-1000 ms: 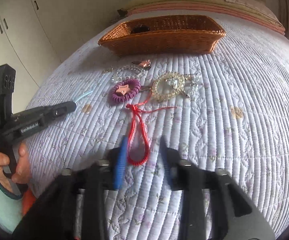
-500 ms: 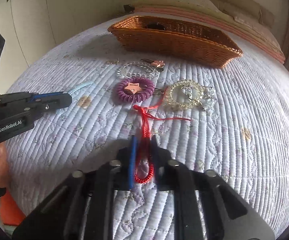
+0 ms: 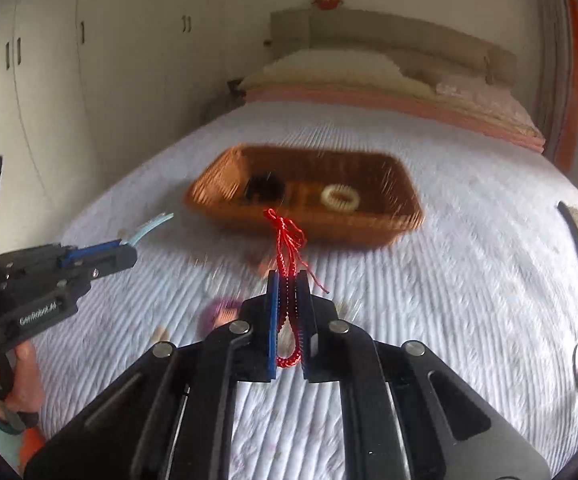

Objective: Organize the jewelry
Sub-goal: 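Carry the clip and red bracelet into the basket and open both tools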

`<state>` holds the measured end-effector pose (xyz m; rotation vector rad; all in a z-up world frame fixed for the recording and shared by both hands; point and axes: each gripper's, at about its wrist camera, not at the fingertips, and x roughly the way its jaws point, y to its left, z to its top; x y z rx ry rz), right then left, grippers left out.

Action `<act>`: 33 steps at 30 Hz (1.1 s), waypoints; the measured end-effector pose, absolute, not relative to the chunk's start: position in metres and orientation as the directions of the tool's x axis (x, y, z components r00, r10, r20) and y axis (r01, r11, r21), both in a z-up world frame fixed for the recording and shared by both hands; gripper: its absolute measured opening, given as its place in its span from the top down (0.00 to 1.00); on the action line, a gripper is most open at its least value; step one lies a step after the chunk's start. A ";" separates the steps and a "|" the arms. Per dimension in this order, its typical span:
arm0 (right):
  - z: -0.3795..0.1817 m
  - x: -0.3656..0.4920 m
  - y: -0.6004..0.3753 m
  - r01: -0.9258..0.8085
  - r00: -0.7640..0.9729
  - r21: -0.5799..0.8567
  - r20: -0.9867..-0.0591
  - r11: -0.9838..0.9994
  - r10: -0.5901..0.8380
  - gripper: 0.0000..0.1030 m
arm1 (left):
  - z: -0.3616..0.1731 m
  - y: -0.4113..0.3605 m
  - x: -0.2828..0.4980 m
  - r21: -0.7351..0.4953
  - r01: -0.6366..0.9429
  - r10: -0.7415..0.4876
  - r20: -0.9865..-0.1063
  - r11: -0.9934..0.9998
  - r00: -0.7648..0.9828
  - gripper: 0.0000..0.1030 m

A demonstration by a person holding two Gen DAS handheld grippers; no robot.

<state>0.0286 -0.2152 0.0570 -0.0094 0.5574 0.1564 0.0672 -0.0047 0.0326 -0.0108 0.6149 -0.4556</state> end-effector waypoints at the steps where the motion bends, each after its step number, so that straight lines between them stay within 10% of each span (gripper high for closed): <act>1: 0.064 0.039 -0.219 -0.149 0.842 0.036 -0.520 0.988 0.146 0.93 | 0.040 -0.009 0.075 -0.129 0.411 -0.411 -0.542 0.903 0.733 0.88; 29: 0.009 0.253 -0.264 -0.061 0.646 0.231 -0.733 0.971 0.214 0.93 | 0.012 -0.090 0.253 -0.091 0.391 -0.348 -0.663 0.916 0.663 0.87; 33: 0.014 0.243 -0.263 -0.061 0.664 0.229 -0.718 0.972 0.211 0.81 | 0.022 -0.083 0.235 -0.093 0.403 -0.366 -0.634 0.910 0.681 0.72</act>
